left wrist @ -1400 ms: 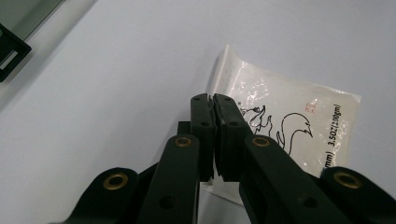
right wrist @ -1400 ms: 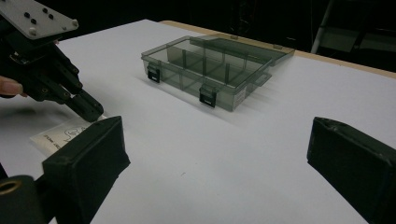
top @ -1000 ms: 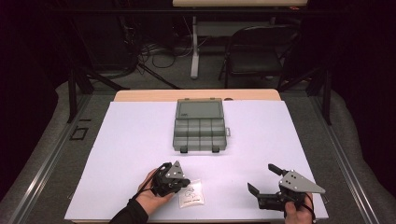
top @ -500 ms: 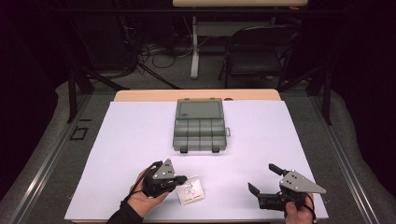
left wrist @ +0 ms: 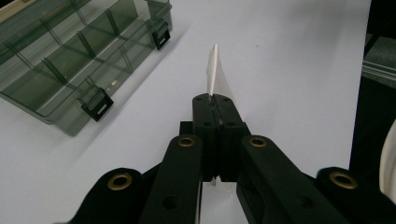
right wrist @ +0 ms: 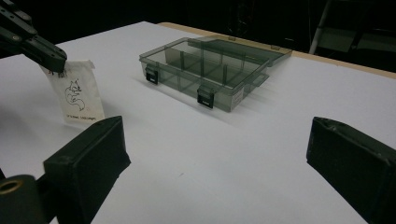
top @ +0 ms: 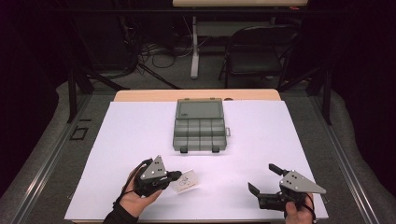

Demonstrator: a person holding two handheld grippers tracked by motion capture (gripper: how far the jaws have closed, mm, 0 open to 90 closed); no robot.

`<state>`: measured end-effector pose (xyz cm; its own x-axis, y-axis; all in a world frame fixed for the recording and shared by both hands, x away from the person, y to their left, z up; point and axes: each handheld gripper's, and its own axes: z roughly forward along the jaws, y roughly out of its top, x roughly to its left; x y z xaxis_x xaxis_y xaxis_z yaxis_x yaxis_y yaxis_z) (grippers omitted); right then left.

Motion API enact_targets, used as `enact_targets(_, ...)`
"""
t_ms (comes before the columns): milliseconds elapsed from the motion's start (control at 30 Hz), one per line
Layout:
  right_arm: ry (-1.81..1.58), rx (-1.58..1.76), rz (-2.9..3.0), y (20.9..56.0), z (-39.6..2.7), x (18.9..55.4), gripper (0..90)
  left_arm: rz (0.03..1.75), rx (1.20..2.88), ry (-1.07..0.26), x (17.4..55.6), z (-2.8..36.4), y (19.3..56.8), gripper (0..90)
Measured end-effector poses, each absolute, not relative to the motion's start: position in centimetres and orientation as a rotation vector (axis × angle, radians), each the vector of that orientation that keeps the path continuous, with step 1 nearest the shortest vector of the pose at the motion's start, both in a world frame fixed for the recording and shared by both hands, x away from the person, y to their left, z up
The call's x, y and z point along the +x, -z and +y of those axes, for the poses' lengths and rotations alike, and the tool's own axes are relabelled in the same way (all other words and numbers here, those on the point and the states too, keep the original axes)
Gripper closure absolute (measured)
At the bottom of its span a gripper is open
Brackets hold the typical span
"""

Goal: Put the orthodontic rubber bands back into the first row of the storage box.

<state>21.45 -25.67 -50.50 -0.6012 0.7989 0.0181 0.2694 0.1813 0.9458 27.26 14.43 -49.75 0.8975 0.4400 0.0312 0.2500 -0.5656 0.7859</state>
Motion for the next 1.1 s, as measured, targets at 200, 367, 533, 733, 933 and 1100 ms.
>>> enact_targets(200,-1.414,1.006,1.984,50.5,-25.6,21.4,4.4,0.495,2.198,-0.289,28.0,14.5,49.1,89.6)
enact_targets(367,-1.414,1.01,1.98,50.5,-25.7,21.5,4.4,0.5,2.201,-0.302,28.8,14.3,48.5,89.6)
enact_targets(533,-1.418,1.012,1.976,50.6,-25.7,21.5,4.4,0.502,2.194,-0.315,30.1,14.1,47.6,89.6)
enact_targets(733,-1.418,1.012,1.97,50.6,-25.7,21.5,4.4,0.493,2.203,-0.347,32.1,13.7,45.7,89.6)
enact_targets(933,-1.418,1.011,1.974,50.6,-25.7,21.5,4.5,0.485,2.22,-0.365,33.7,13.3,44.3,89.7)
enact_targets(1100,-1.417,1.01,1.974,50.6,-25.7,21.5,4.5,0.492,2.228,-0.37,35.0,13.1,43.5,89.7)
